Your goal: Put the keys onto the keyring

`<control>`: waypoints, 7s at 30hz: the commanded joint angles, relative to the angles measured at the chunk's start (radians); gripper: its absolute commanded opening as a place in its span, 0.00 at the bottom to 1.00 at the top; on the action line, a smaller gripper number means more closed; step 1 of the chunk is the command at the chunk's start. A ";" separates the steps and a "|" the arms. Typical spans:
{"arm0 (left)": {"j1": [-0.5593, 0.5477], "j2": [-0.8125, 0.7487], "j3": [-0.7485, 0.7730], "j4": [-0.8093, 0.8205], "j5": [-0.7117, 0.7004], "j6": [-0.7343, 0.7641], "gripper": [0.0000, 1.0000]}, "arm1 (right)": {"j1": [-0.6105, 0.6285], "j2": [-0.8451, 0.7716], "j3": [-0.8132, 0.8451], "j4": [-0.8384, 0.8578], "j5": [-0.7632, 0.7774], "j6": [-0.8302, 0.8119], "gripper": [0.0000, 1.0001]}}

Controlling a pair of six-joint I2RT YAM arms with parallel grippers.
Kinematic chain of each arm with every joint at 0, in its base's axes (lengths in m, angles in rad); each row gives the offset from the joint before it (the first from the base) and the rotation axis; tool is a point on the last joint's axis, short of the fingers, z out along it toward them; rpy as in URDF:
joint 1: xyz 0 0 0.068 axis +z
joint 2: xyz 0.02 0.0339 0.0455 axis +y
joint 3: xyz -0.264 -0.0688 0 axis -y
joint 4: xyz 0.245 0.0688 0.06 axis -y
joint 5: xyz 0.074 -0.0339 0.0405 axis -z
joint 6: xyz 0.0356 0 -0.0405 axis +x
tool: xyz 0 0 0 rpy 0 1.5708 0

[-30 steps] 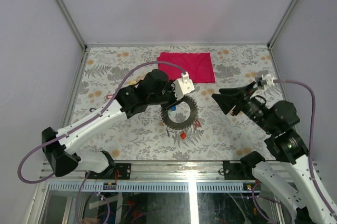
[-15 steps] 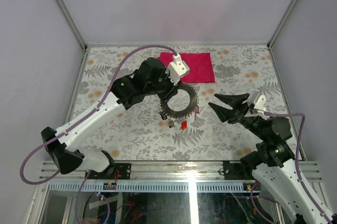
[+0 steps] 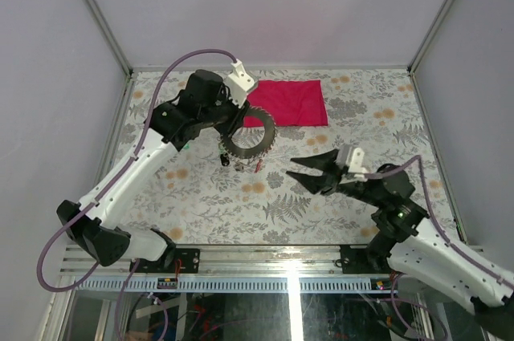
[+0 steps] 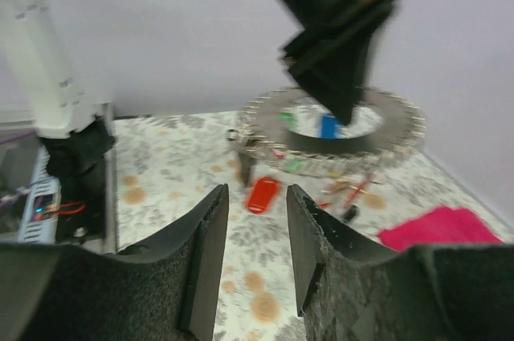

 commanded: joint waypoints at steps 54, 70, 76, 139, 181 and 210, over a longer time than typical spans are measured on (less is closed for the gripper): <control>0.018 -0.034 0.140 -0.051 0.162 -0.024 0.00 | 0.289 0.304 -0.061 0.627 0.403 -0.272 0.30; 0.017 -0.032 0.133 -0.046 0.167 -0.029 0.00 | 0.288 0.314 -0.038 0.633 0.375 -0.254 0.28; 0.018 -0.031 0.129 -0.046 0.168 -0.028 0.00 | 0.289 0.315 -0.037 0.633 0.373 -0.249 0.28; 0.019 -0.024 0.140 -0.039 0.140 -0.043 0.00 | 0.316 0.310 -0.023 0.544 0.365 -0.328 0.32; 0.025 -0.040 0.129 0.025 0.026 -0.171 0.00 | 0.341 0.301 -0.047 0.586 0.490 -0.351 0.20; 0.025 -0.039 0.120 0.026 0.044 -0.165 0.00 | 0.346 0.350 -0.006 0.637 0.503 -0.379 0.28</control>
